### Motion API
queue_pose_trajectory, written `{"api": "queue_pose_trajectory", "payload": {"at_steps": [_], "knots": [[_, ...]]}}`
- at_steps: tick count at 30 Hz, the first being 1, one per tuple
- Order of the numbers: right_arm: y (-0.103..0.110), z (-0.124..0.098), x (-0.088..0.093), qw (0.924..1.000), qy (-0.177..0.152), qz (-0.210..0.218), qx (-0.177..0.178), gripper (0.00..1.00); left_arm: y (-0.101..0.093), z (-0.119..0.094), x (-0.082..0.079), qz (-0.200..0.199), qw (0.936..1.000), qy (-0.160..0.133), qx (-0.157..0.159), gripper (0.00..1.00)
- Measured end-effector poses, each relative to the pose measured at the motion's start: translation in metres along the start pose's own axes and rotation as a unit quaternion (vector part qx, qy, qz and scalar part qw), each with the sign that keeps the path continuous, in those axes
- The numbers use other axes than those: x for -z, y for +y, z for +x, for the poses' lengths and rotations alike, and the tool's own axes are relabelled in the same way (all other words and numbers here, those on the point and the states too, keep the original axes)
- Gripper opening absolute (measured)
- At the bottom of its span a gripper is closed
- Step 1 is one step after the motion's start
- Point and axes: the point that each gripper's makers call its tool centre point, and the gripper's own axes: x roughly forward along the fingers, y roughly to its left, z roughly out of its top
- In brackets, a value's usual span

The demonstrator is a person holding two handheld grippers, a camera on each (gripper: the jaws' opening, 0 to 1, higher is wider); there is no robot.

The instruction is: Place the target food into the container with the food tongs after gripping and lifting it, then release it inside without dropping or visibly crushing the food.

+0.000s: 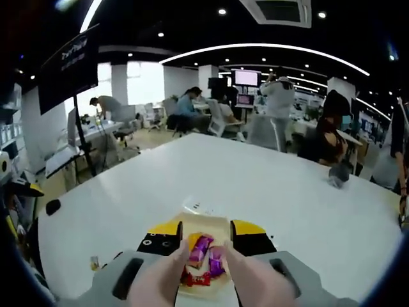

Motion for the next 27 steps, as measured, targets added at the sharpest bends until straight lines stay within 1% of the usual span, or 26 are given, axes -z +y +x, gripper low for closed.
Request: {"api": "queue_pose_trajectory", "payload": {"at_steps": [5,9,12,15,16,17,19,21,26,27], "knots": [[0.003,-0.007,0.000,1.0000,-0.003,0.003,0.000,0.30,-0.002,-0.001,0.001,0.004,1.0000,0.000,0.003,0.99],[0.012,-0.017,0.001,0.9999,-0.006,0.012,-0.007,0.30,-0.004,-0.002,0.001,0.006,1.0000,-0.004,0.005,0.99],[0.032,-0.032,0.006,0.9998,-0.010,0.017,-0.010,0.30,-0.006,-0.001,0.001,0.007,0.9999,-0.006,0.013,0.99],[0.051,-0.041,0.014,0.9997,-0.004,0.018,-0.017,0.30,-0.012,0.001,-0.002,0.018,0.9994,-0.009,0.027,0.99],[0.060,-0.045,0.019,0.9996,-0.004,0.013,-0.023,0.30,-0.014,0.002,-0.002,0.021,0.9993,-0.010,0.031,0.99],[0.070,-0.048,0.025,0.9995,0.004,0.014,-0.027,0.30,-0.017,0.003,-0.004,0.024,0.9988,-0.009,0.041,0.99],[0.080,-0.052,0.033,0.9994,0.011,0.010,-0.032,0.30,-0.020,0.005,-0.005,0.030,0.9981,-0.013,0.052,0.99],[0.093,-0.058,0.041,0.9991,0.016,0.014,-0.036,0.30,-0.023,0.008,-0.005,0.034,0.9974,-0.010,0.063,0.99],[0.105,-0.068,0.049,0.9989,0.013,0.034,-0.030,0.30,-0.027,0.015,-0.006,0.042,0.9954,-0.007,0.086,0.99],[0.108,-0.072,0.054,0.9984,0.017,0.049,-0.024,0.30,-0.029,0.018,-0.008,0.046,0.9943,-0.005,0.096,0.99]]}}
